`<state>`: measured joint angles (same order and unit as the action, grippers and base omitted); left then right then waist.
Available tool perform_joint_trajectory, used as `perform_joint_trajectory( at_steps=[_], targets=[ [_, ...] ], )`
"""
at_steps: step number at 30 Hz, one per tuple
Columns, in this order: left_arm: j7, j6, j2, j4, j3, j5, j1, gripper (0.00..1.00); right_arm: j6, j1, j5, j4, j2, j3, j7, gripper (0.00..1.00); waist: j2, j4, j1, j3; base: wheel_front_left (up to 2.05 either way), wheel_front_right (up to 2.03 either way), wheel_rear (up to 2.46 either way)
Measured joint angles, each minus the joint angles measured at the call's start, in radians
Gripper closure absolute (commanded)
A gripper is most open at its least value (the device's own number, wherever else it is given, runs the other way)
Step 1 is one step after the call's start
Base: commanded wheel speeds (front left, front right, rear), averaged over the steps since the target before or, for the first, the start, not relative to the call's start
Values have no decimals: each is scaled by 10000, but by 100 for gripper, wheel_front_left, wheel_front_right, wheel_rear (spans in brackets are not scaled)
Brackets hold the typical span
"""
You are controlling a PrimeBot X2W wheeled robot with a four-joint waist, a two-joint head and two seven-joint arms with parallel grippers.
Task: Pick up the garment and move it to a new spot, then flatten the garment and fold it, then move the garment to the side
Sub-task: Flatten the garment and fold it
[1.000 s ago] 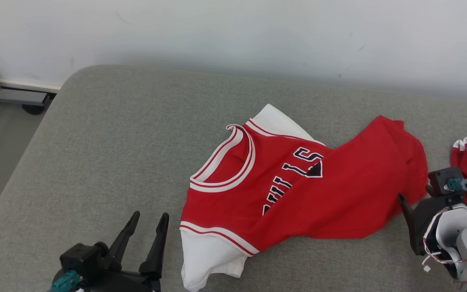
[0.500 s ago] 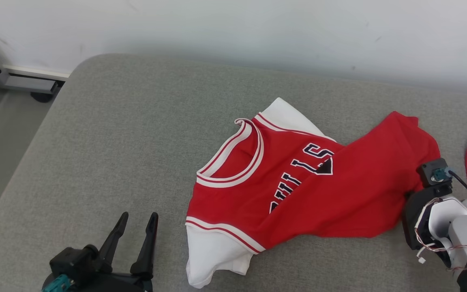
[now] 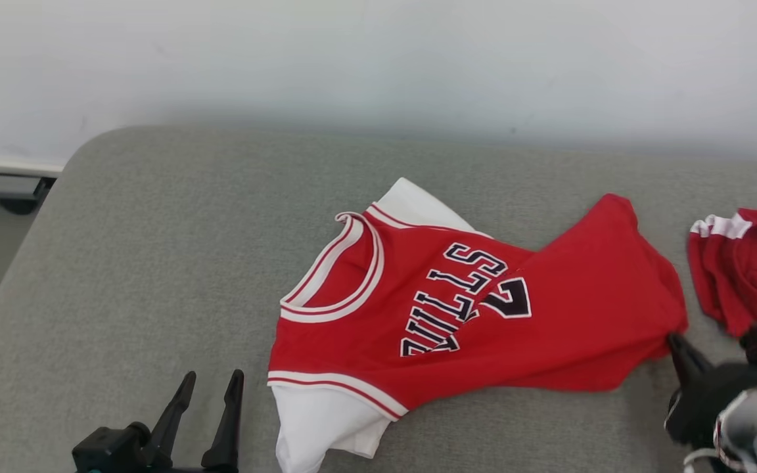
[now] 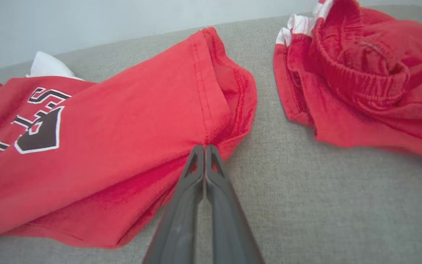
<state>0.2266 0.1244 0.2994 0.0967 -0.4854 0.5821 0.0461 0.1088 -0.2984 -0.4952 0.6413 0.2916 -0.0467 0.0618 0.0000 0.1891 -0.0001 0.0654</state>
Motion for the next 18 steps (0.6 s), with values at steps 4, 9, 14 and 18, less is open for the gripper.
perform_joint_trajectory(
  at_steps=[4,9,14,18],
  targets=[
    [-6,0,-15,-31,73,-50,-35,0,58,1357,-823,-894,-437,410,-422,100,0,-311,0,-158,0,0,0],
    [-75,0,-59,-134,90,-115,-331,0,105,2600,-1511,-2023,-830,616,-725,100,0,-655,0,-278,0,0,0],
    [-167,0,-79,-151,167,-157,-393,0,115,2969,-1517,-2633,-688,474,-698,100,0,-890,0,-267,0,0,0],
    [-328,0,-153,-171,13,-198,-331,0,138,3146,-1009,-2955,-259,357,-600,100,0,-916,0,-202,0,0,0]
  ],
)
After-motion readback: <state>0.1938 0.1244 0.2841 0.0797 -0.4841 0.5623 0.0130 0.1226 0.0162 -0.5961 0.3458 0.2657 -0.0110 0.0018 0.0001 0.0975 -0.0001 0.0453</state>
